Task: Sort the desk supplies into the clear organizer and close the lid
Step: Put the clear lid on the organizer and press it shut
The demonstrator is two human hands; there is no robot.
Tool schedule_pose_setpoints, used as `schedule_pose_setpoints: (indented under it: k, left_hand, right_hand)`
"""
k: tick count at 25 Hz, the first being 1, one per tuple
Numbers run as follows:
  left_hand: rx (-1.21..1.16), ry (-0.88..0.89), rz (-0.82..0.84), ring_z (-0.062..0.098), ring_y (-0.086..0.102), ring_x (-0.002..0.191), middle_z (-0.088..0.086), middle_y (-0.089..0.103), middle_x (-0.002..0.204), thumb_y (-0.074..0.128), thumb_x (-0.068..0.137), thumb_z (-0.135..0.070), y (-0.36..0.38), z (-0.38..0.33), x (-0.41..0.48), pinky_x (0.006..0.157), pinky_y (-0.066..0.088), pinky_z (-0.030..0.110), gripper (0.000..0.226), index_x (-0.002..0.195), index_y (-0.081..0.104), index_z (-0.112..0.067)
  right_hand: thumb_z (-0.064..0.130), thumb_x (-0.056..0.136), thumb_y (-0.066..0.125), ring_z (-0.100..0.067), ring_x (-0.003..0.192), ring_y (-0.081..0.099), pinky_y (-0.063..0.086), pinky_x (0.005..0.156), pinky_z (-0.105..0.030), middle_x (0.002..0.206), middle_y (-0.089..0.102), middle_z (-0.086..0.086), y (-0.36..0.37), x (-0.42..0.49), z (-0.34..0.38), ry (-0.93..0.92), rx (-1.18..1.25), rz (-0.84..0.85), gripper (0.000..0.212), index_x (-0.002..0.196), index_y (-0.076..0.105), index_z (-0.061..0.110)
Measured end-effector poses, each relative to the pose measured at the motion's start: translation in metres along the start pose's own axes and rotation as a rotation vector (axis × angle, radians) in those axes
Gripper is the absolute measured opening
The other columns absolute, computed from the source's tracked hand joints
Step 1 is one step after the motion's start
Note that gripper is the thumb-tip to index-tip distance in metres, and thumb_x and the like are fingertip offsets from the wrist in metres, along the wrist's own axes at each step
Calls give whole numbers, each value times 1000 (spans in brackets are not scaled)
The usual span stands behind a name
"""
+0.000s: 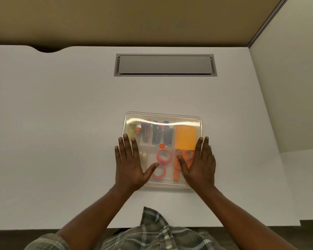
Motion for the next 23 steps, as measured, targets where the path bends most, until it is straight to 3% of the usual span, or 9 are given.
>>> schedule_pose_setpoints:
  k: [5, 12, 15, 19, 21, 23]
  left_hand:
    - [-3, 16, 42, 45, -6, 149, 25, -5, 162, 35, 83, -72, 6, -31, -4, 117, 8, 64, 104, 155, 7, -2]
    - [-6, 61, 22, 41, 1, 151, 20, -2, 164, 37, 83, -74, 11, -43, -11, 118, 10, 62, 101, 157, 10, -11]
    - [8, 106, 26, 35, 17, 148, 11, 0, 166, 32, 83, -77, 1, -19, 2, 113, 25, 57, 98, 158, 10, -19]
    - [-35, 100, -23, 28, -1, 153, 10, -5, 166, 38, 82, -81, -8, 13, 9, 121, 17, 53, 107, 158, 4, -14]
    - [-57, 101, -15, 28, -3, 153, 11, -5, 166, 42, 78, -84, -5, 12, 8, 121, 18, 51, 114, 157, 4, -12]
    - [-64, 94, -8, 29, -4, 153, 12, -5, 166, 41, 77, -86, -4, 10, 8, 121, 17, 52, 115, 157, 3, -12]
  right_hand:
    - [79, 87, 28, -40, 152, -10, 7, 122, -58, 164, -12, -20, 4, -16, 27, -88, -115, -5, 107, 157, -2, 5]
    - [81, 85, 32, -39, 152, -10, 8, 122, -55, 165, -11, -18, 13, -24, 31, -96, -102, 15, 107, 158, -1, 11]
    - [82, 85, 29, -35, 153, 5, 21, 120, -49, 166, -11, -12, 5, -15, 14, -50, 31, 8, 103, 158, -3, 17]
    - [75, 89, 33, -30, 149, 23, 41, 108, -48, 167, -2, -4, 1, -4, -4, -68, 149, -12, 93, 158, -6, 26]
    - [70, 91, 39, -31, 139, 40, 49, 99, -47, 161, 23, -8, 2, -1, -6, -57, 198, -13, 88, 157, -6, 32]
    - [65, 92, 42, -30, 116, 57, 55, 86, -44, 137, 48, -12, 2, 1, -8, -63, 216, -8, 85, 156, -7, 37]
Point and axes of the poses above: each hand's wrist, its own x-axis towards the middle knuckle, its own y-axis out of the palm, z = x × y, the point moved 10 cm from there along x, towards the middle knuckle
